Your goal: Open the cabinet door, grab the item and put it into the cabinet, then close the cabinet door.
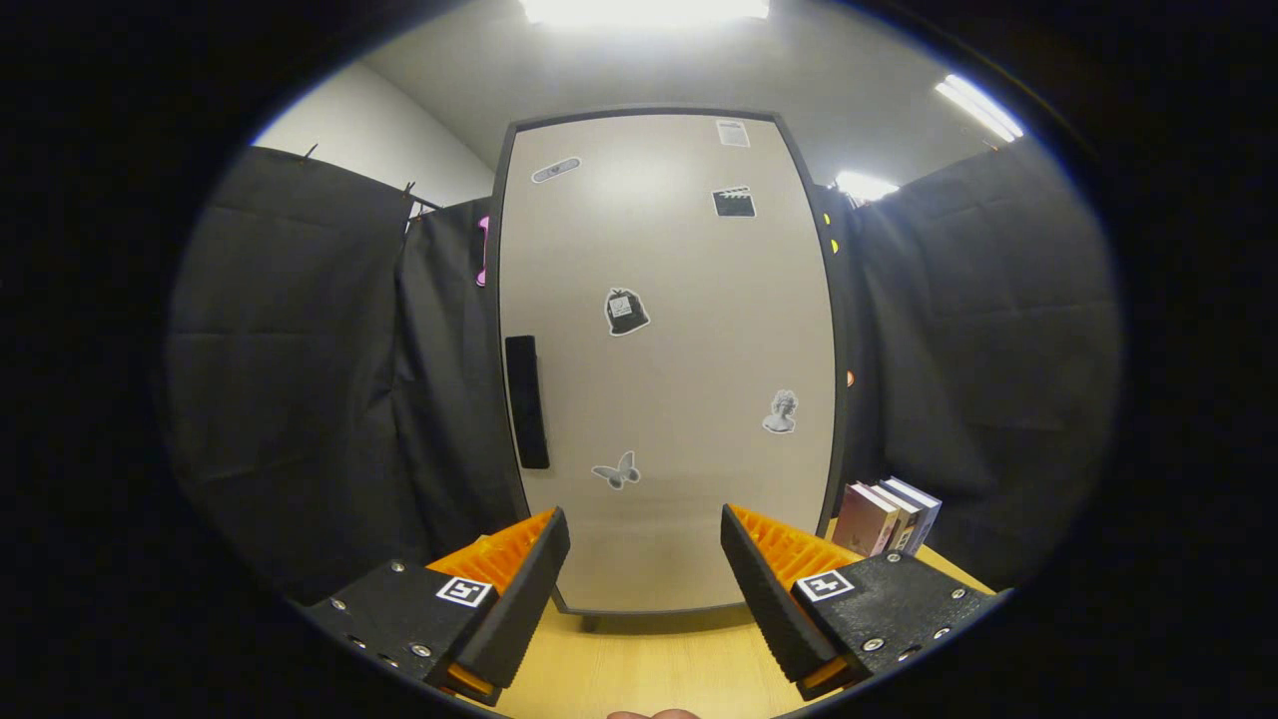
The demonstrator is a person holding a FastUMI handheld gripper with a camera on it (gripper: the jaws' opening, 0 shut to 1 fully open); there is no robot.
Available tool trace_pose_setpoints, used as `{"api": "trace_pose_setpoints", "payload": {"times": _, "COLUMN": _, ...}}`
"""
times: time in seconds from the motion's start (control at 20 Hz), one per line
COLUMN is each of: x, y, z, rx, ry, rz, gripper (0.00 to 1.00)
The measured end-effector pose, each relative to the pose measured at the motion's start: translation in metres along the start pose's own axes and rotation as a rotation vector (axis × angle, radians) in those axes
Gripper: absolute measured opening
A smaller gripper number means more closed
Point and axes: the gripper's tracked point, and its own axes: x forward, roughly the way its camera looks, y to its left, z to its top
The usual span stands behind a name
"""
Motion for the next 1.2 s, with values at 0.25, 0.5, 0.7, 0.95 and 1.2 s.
{"api": "trace_pose_setpoints", "payload": {"times": 0.25, "x": 0.018, "y": 0.021, "z": 0.022, "rx": 0.045, "ry": -0.014, "rz": 0.019, "gripper": 0.95}}
{"api": "trace_pose_setpoints", "payload": {"times": 0.5, "x": 0.042, "y": 0.043, "z": 0.027, "rx": 0.016, "ry": 0.015, "rz": 0.034, "gripper": 0.95}}
{"api": "trace_pose_setpoints", "payload": {"times": 0.7, "x": 0.065, "y": 0.07, "z": 0.025, "rx": -0.001, "ry": 0.042, "rz": 0.071, "gripper": 0.95}}
{"api": "trace_pose_setpoints", "payload": {"times": 0.95, "x": 0.101, "y": 0.093, "z": 0.02, "rx": 0.03, "ry": 0.05, "rz": 0.102, "gripper": 0.95}}
{"api": "trace_pose_setpoints", "payload": {"times": 1.2, "x": 0.132, "y": 0.093, "z": 0.022, "rx": -0.012, "ry": 0.032, "rz": 0.078, "gripper": 0.95}}
